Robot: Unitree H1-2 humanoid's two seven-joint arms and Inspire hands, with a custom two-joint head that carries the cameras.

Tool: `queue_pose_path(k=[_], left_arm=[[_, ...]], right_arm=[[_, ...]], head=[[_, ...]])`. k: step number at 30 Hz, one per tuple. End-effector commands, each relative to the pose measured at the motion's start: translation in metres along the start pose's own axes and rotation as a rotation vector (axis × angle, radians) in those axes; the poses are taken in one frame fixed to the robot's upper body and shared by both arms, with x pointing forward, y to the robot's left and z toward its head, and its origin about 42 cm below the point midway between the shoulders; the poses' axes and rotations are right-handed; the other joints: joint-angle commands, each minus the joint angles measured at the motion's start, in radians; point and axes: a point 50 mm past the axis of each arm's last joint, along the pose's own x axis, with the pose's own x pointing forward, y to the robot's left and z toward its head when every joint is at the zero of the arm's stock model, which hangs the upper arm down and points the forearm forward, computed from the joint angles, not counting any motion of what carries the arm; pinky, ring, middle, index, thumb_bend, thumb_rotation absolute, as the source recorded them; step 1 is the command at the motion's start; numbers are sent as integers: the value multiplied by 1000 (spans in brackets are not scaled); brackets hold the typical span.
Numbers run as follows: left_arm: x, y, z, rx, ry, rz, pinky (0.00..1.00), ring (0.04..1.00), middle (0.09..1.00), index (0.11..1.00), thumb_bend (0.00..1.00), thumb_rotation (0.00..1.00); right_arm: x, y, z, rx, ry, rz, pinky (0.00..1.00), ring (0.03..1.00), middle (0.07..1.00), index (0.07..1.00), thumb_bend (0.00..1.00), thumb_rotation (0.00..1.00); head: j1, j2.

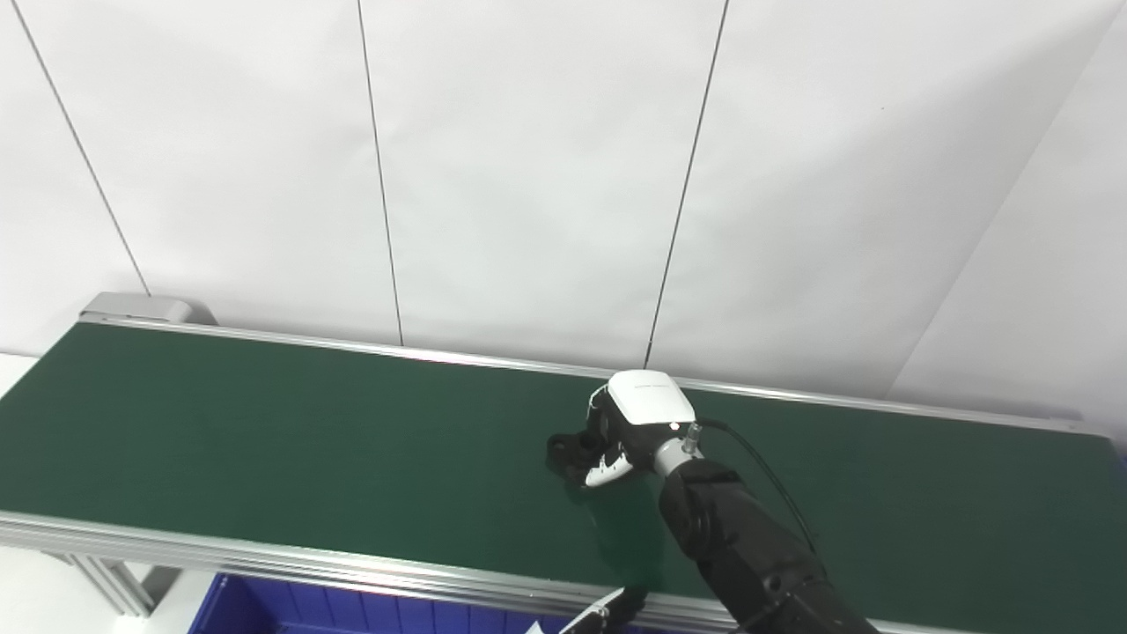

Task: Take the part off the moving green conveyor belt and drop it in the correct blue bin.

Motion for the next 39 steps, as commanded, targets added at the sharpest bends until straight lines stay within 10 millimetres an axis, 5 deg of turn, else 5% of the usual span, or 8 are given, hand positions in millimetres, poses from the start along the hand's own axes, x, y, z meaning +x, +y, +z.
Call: queue_pose_path(k=[1,13,15,21,29,39], left_arm=[[7,-1,9,6,-42,-1,948,967,947,929,907,935],[7,0,9,2,-23,-2,959,973,950,933,939,941],[7,1,9,1,-20,-1,963,976,951,931,957,946],[4,6,13,2,-26,3,979,981,955,931,957,949],[-5,23,25,22,-23,8,998,979,950,920,942,965],[-19,52,48,28,-33,3,949,951,931,924,941,966]], right_arm=[[-4,12,0,-24,14,62,245,312,407,492,498,157],[-17,-6,-7,-27,2,29,245,313,379,477,500,162],[-21,-12,-8,-30,-4,9,281,357,430,484,499,164],[-59,-62,-15,27,-45,-133,390,473,529,494,500,163],[-116,-125,-25,153,-44,-332,226,301,397,491,497,162],[-172,-143,-38,56,-23,-369,245,321,411,489,498,163]], head=[[0,1],[-22,13],[-32,17],[-81,46],[-194,115],[-378,219]])
